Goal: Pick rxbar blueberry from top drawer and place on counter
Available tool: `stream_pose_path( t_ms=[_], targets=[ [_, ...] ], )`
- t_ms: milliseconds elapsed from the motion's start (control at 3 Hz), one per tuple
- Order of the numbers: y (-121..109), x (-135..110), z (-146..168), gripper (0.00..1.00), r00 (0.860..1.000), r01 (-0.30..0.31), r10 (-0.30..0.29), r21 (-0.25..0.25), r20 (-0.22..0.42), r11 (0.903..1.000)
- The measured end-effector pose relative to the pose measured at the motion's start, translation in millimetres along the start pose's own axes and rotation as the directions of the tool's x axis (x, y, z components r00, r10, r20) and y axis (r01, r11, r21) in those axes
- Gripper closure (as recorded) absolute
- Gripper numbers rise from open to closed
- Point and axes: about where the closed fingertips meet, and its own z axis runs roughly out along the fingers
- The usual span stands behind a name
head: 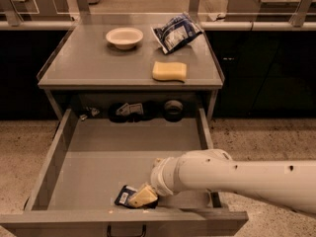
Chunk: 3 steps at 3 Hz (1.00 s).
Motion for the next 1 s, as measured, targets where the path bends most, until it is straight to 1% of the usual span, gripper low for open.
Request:
stream_pose_path(
  t_ms=[1000],
  targets=[
    [0.0, 0.0, 0.0, 0.89, 1.0, 0.0, 0.0, 0.0, 0.0, 1.0]
  ],
)
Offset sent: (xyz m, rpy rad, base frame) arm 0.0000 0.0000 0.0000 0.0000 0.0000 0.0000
